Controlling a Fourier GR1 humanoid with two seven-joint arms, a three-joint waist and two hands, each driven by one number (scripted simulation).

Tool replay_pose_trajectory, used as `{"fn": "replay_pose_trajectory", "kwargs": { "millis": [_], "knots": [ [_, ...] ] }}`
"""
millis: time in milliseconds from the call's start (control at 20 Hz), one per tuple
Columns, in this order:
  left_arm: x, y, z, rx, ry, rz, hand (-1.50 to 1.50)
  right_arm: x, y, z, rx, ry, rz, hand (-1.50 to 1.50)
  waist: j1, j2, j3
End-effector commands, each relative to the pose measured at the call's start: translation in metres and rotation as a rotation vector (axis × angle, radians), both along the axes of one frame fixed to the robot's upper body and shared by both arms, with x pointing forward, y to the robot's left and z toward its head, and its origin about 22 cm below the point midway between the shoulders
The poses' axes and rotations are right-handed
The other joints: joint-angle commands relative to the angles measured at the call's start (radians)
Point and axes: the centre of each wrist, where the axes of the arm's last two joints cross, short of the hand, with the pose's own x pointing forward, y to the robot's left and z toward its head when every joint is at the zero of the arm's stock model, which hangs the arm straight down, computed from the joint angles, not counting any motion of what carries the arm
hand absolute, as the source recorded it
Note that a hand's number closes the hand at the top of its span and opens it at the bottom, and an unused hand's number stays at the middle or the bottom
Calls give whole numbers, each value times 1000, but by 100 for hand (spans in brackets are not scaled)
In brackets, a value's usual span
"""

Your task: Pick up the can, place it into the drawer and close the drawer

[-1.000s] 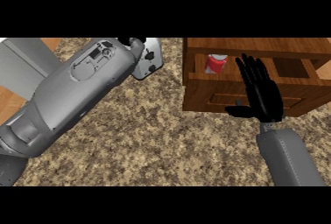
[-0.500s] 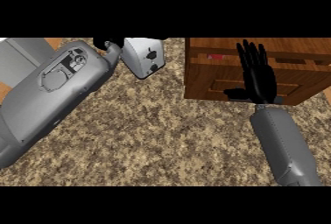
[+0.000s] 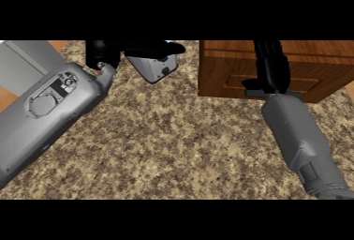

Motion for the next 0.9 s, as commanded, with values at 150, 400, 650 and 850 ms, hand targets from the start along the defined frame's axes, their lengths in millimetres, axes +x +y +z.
{"fn": "replay_pose_trajectory", "kwargs": {
  "millis": [150, 400, 650, 850],
  "knots": [
    [-17, 3, -28, -18, 9, -16, -150, 21, 15, 21, 11, -8, -2, -150, 19, 20, 7],
    [-20, 20, -24, 1, 4, -15, -150, 34, 28, 47, 24, -9, -8, -150, 21, 23, 7],
    [-27, 44, -30, 13, 7, -15, -150, 40, 15, 60, 38, -8, -19, -150, 32, 23, 7],
    [-31, 20, -39, 1, -8, -34, -150, 38, 27, 52, 43, -10, 47, -150, 23, 29, 8]
  ]
}}
